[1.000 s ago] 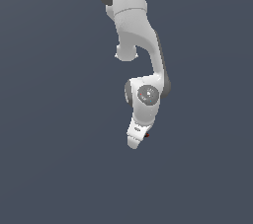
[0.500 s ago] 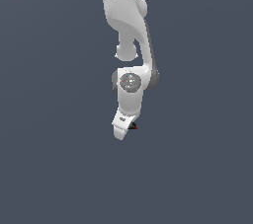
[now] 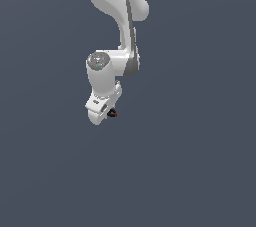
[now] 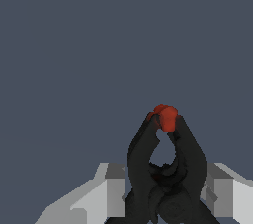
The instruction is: Pick up the object and move it to a goal position.
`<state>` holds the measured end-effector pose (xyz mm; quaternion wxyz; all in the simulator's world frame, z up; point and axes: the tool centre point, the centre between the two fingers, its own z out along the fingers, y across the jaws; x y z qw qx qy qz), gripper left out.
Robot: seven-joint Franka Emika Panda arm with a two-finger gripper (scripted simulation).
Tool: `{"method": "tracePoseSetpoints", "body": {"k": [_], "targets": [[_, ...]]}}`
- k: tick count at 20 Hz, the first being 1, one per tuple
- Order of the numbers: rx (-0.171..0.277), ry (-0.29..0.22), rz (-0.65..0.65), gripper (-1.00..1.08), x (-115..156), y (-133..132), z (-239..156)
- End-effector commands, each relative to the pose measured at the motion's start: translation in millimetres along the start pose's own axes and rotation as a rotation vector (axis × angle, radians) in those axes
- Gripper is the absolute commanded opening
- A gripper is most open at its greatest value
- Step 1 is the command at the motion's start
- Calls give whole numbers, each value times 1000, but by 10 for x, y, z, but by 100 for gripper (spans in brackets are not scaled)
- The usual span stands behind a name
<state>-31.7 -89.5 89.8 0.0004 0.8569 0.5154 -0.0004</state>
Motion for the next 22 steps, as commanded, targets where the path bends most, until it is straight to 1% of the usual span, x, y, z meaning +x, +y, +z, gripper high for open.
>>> {"method": "tracePoseSetpoints", "body": {"k": [1, 7, 12, 17, 22], "targets": [[0, 0, 0, -100, -296, 3, -122], [0, 1, 0, -100, -937, 30, -387], [0, 1, 0, -100, -1323, 54, -550], [0, 2, -1, -100, -1558, 75, -650], [0, 2, -1, -100, -1638, 84, -683]]}}
